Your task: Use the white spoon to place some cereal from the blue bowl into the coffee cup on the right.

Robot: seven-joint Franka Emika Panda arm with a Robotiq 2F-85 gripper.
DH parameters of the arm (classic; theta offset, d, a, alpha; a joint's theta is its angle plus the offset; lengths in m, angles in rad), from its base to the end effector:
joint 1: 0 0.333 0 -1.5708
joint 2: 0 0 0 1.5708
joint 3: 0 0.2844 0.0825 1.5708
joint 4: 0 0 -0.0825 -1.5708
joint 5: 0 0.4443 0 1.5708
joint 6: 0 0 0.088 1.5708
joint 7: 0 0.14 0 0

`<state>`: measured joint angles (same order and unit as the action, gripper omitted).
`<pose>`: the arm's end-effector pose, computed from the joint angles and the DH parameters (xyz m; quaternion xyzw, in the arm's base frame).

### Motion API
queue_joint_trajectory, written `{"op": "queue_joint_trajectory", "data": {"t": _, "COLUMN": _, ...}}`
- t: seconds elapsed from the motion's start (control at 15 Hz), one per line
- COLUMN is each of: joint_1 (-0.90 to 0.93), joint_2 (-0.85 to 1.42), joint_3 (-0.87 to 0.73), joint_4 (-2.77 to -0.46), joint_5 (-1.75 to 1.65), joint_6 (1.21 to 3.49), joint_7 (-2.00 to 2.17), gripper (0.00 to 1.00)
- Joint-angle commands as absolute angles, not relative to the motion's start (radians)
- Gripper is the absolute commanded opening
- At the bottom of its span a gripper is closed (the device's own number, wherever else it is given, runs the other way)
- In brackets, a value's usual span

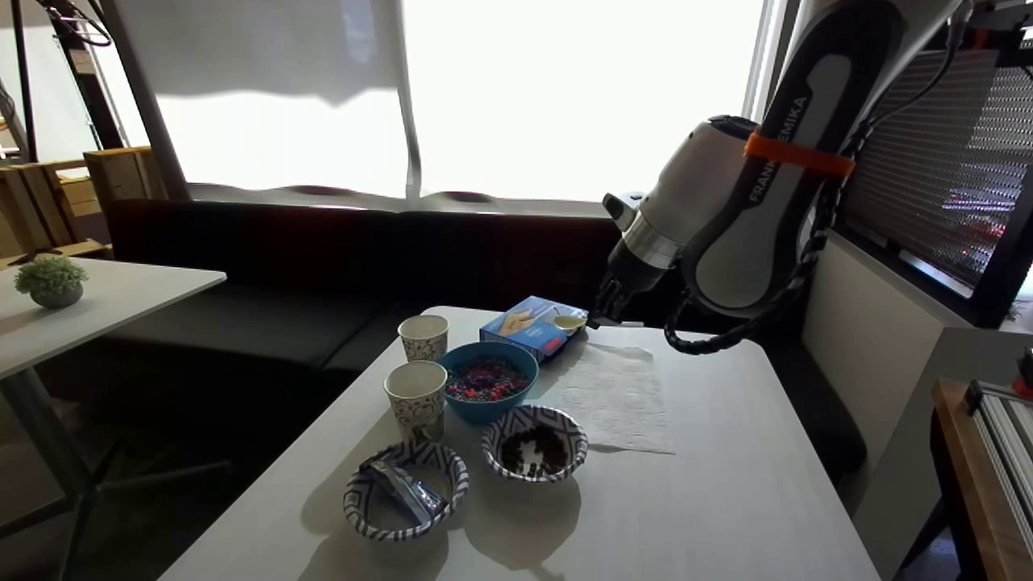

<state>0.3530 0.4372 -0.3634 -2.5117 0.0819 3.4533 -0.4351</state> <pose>0.5133 -0.0392 0.0728 0.9413 0.1970 0.2429 0.1273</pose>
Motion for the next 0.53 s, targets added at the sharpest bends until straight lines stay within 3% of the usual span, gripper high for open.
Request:
{"op": "queue_joint_trajectory", "data": {"t": 0.0, "joint_1": 0.347, "joint_2": 0.439, "joint_3": -0.369, "joint_4": -2.511, "joint_5": 0.060, "joint_6": 3.454, "joint_7": -0.420, "gripper": 0.14}}
{"op": "queue_joint_trajectory", "data": {"t": 0.07, "joint_1": 0.342, "joint_2": 0.439, "joint_3": -0.369, "joint_4": -2.511, "joint_5": 0.059, "joint_6": 3.454, "joint_7": -0.420, "gripper": 0.14}}
{"op": "queue_joint_trajectory", "data": {"t": 0.13, "joint_1": 0.341, "joint_2": 0.439, "joint_3": -0.369, "joint_4": -2.511, "joint_5": 0.058, "joint_6": 3.454, "joint_7": -0.420, "gripper": 0.03}}
{"op": "queue_joint_trajectory", "data": {"t": 0.47, "joint_1": 0.268, "joint_2": 0.473, "joint_3": -0.283, "joint_4": -2.422, "joint_5": -0.093, "joint_6": 3.360, "joint_7": -0.452, "gripper": 0.03}}
